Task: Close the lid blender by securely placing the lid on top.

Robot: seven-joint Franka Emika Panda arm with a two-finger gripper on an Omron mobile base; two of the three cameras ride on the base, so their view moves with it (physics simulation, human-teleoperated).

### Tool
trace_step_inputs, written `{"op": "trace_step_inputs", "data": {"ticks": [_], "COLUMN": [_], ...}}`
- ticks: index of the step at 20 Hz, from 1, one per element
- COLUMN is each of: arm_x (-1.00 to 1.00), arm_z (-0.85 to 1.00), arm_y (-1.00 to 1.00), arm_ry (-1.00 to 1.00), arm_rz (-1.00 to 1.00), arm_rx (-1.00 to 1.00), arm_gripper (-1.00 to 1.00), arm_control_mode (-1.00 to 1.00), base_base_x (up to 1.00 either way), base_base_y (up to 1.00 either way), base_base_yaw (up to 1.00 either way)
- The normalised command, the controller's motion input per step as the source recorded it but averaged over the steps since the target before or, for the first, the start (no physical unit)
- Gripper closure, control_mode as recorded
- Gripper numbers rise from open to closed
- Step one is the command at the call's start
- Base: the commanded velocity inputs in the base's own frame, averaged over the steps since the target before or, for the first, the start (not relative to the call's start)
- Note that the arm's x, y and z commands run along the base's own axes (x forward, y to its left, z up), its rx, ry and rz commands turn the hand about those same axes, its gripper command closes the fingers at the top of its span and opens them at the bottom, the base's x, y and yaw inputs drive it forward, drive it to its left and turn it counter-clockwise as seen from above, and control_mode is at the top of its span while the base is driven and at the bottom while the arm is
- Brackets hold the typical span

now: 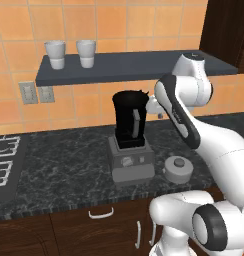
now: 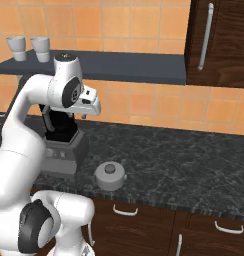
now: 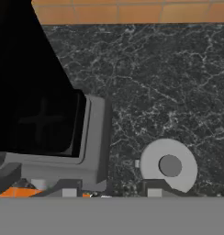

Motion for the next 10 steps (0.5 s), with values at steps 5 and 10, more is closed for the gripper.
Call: {"op": "trace_step_inputs", "data": {"ticks": [5, 10], "arm_x": [-0.38, -0.43], "arm_z": [-0.23, -0.57], "arm_y": [-0.50, -0.63], "arm_ry": [-0.10, -0.03], "arm_rz": [-0.10, -0.20], "arm_rx": [0.09, 0.06], "arm_gripper": [-1.00, -1.00], "arm_control_mode": [-1.00, -1.00], "base_base_x": [0.00, 0.00], "base_base_y": [0.00, 0.00], "base_base_yaw": [0.00, 0.00]}}
